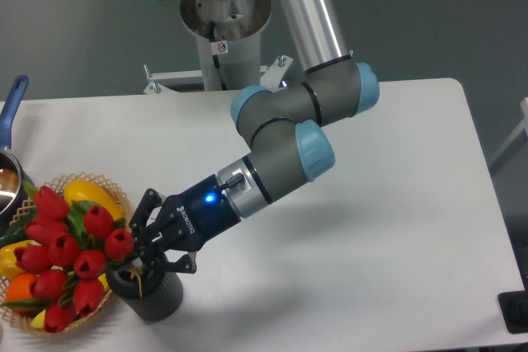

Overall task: Insert the flowers into the vase
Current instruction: 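Lower the tulip stems down into the black vase opening, then open the gripper to release the tulips in the vase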

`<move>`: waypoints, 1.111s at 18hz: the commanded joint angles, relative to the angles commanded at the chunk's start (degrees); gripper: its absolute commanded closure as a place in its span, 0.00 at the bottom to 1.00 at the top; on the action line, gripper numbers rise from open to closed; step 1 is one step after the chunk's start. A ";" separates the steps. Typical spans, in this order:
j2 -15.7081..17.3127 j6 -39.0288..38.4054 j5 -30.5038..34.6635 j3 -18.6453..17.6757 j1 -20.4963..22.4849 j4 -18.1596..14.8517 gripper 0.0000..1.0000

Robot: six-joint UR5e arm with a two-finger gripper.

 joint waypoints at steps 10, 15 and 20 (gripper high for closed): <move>-2.11 4.48 0.70 -2.10 -0.26 -0.09 0.77; -2.02 6.33 0.70 -3.43 -0.18 -0.09 0.75; -1.85 6.50 0.70 -3.52 -0.18 -0.09 0.55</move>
